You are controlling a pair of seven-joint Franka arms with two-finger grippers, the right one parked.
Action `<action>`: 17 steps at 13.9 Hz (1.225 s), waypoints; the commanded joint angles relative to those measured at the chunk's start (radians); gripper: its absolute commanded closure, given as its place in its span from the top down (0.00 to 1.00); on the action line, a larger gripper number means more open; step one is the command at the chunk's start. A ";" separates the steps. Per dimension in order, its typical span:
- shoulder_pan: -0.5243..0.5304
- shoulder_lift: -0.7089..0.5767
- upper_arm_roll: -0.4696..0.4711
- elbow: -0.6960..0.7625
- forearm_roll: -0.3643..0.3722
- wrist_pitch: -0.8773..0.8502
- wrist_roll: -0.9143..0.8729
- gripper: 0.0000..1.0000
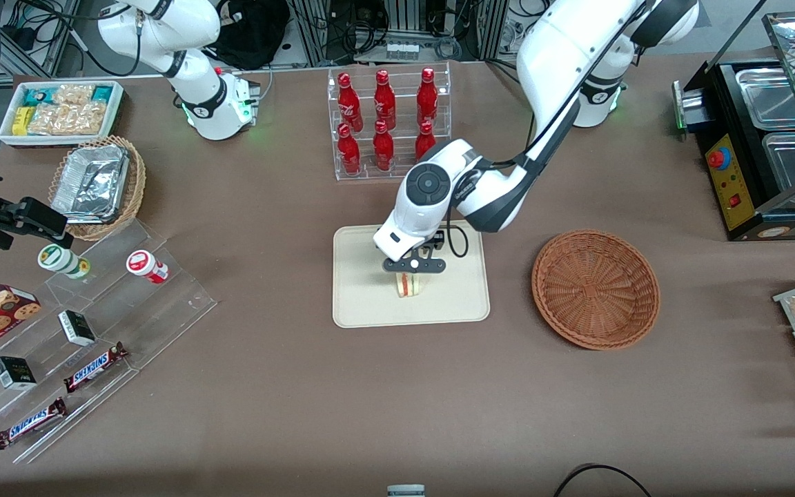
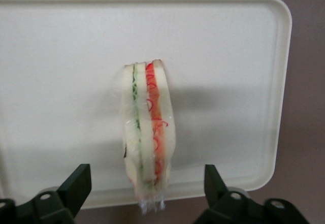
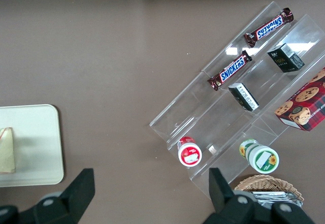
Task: Place sandwich from basket to tray
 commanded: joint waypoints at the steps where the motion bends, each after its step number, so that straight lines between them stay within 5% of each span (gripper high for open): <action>1: 0.031 -0.138 0.011 -0.017 -0.006 -0.123 -0.032 1.00; 8: 0.269 -0.404 0.011 -0.019 -0.009 -0.451 -0.012 1.00; 17: 0.551 -0.594 0.011 -0.040 -0.011 -0.720 0.407 1.00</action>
